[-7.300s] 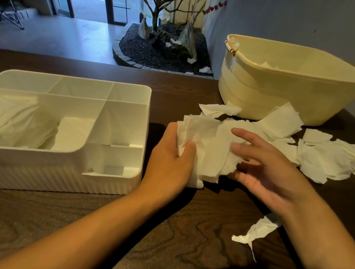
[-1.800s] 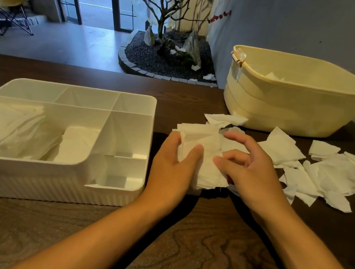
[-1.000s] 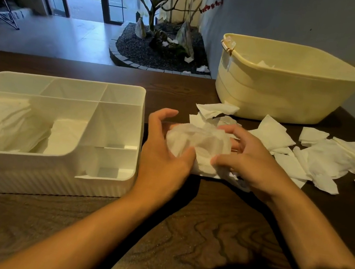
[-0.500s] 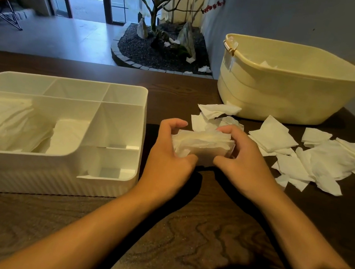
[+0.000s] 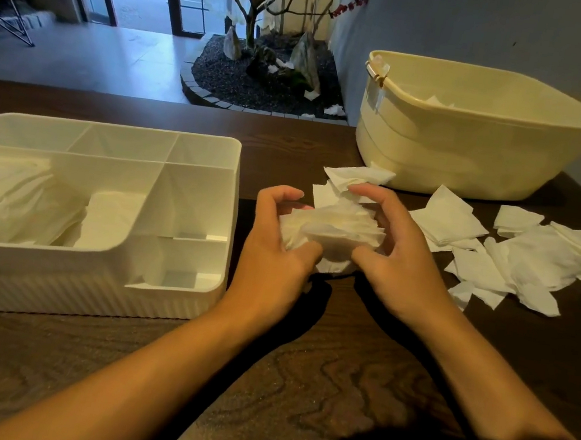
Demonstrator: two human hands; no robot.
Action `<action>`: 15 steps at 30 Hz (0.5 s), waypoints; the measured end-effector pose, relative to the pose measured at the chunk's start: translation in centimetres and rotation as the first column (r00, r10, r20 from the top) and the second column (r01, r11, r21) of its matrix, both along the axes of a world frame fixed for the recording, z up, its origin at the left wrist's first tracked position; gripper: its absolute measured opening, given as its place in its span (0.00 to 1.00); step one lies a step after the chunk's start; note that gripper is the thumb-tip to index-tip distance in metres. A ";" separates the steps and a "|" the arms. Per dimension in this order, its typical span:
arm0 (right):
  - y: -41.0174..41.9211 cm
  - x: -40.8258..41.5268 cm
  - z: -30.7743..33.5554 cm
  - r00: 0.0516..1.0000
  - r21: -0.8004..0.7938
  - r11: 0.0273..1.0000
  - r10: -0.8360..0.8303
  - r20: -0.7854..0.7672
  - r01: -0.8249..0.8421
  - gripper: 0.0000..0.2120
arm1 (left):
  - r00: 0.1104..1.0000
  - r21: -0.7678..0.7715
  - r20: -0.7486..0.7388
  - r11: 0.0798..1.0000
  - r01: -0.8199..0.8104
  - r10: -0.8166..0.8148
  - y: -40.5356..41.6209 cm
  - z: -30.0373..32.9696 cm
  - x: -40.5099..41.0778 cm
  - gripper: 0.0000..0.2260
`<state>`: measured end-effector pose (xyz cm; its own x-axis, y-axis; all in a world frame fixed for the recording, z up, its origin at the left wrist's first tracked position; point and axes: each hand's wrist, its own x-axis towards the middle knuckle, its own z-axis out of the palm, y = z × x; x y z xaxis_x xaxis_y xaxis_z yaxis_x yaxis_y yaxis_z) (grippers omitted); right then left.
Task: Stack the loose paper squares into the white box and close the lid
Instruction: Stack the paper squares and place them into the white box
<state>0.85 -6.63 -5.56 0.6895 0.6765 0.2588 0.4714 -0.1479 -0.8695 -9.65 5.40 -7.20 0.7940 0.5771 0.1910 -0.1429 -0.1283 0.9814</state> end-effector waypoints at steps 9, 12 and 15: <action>0.3 -0.7 -0.3 0.936 -0.201 0.980 0.057 0.348 0.015 0.34 | 0.996 0.054 -0.048 0.996 -0.076 0.078 0.1 -0.3 0.2 0.20; -0.2 -0.2 0.1 0.966 -0.157 0.987 0.001 0.258 0.041 0.37 | 0.996 0.037 -0.045 0.997 -0.072 0.074 -0.1 -0.3 0.1 0.20; -0.4 0.1 0.1 0.980 -0.224 0.973 -0.009 0.199 0.054 0.37 | 0.995 0.055 -0.021 0.994 -0.098 0.099 -0.2 -0.2 0.2 0.23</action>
<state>0.97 -7.03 -5.48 0.6626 0.7120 0.2325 0.6207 -0.3483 -0.7024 -9.46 5.20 -7.36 0.7383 0.6424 0.2056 -0.1036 -0.1933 0.9757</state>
